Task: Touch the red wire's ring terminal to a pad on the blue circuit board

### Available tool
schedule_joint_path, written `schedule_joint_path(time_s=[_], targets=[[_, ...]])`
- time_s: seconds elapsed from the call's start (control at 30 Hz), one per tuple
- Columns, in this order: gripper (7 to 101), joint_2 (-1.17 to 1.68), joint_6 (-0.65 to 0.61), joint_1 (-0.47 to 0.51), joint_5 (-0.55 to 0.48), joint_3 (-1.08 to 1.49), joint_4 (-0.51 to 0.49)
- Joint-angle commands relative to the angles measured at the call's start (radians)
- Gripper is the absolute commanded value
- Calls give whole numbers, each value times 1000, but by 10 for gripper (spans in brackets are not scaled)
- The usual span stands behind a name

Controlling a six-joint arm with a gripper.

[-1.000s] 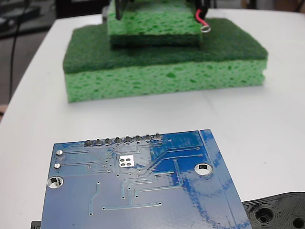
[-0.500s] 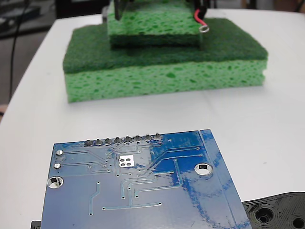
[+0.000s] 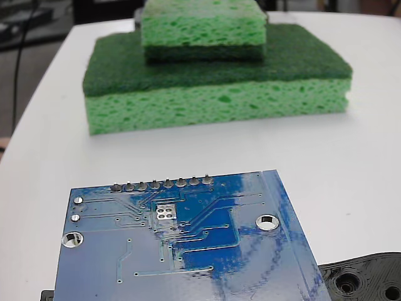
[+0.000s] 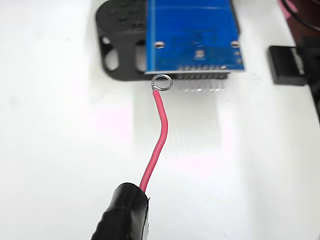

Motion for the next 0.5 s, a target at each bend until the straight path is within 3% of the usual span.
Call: schedule_joint_path(time_s=[0.03, 0.27, 0.5], targets=[[1003, -60, -14, 20, -34, -38, -26], [1003, -345, -54, 54, -72, -179, -129], [1003, -560, -104, 81, -95, -311, -161]])
